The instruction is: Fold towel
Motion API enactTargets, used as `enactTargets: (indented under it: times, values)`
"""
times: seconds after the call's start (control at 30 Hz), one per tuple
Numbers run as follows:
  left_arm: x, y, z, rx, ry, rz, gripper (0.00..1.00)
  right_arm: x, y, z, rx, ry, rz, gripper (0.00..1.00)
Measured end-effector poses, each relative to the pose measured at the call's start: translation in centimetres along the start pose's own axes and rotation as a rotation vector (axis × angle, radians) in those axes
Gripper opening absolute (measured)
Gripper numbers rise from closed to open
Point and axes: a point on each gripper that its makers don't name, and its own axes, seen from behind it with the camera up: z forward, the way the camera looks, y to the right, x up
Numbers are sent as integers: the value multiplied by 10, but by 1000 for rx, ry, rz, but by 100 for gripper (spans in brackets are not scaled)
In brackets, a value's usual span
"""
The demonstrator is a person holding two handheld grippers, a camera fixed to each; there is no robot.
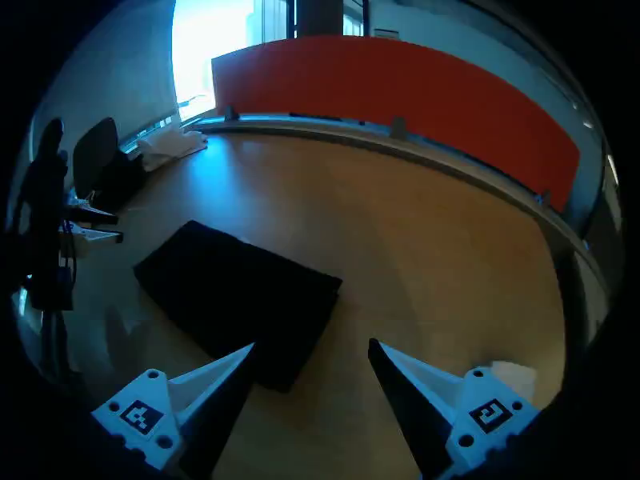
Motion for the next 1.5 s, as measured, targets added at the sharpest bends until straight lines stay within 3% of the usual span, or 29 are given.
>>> enactTargets:
  times: [0.77,1.2,1.5]
  values:
    - [-15,-35,-47,90,74,-85,87,-10,-23,6,151,-25,-145,100]
    - [-28,-52,-62,112,75,-96,87,-38,-26,15,178,-91,-198,97]
    - [-39,-58,-69,121,66,-105,87,-59,-24,22,181,-141,-216,87]
